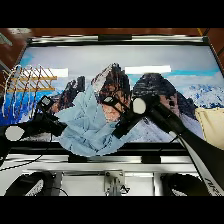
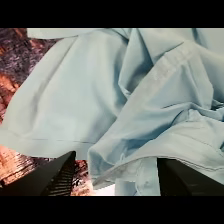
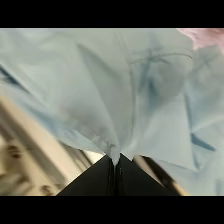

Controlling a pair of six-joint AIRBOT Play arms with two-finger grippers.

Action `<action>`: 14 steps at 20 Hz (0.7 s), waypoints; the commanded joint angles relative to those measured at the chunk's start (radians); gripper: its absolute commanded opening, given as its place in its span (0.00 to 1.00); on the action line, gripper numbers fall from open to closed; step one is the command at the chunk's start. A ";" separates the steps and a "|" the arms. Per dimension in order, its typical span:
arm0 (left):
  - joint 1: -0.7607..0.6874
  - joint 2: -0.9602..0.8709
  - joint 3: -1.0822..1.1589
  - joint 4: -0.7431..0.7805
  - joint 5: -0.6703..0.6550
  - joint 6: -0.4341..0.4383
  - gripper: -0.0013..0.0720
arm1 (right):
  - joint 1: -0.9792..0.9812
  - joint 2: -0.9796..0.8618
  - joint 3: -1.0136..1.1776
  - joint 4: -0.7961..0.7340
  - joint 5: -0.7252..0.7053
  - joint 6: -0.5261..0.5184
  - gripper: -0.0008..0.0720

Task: Fold the shirts.

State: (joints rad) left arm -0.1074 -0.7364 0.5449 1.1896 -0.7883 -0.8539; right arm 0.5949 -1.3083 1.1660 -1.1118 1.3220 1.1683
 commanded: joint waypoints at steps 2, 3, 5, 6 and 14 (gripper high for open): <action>0.034 -0.001 0.001 -0.001 0.004 0.000 0.80 | -0.192 -0.027 0.021 0.294 0.065 -0.066 0.10; 0.034 -0.002 0.001 -0.012 0.004 0.000 0.80 | -0.211 -0.051 0.021 0.288 0.067 -0.060 0.10; 0.034 -0.015 0.001 -0.054 0.011 -0.007 0.80 | -0.233 -0.119 0.021 0.296 0.069 -0.028 0.10; 0.034 -0.031 0.001 -0.056 0.035 -0.044 0.74 | -0.233 -0.150 0.021 0.296 0.076 -0.022 0.10; 0.044 -0.224 0.012 -0.065 0.170 -0.253 0.78 | -0.304 -0.258 0.021 0.311 0.158 0.058 0.32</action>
State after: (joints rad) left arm -0.0650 -0.9031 0.5491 1.1332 -0.6319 -1.0466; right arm 0.3244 -1.5455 1.1866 -0.8062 1.4784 1.1759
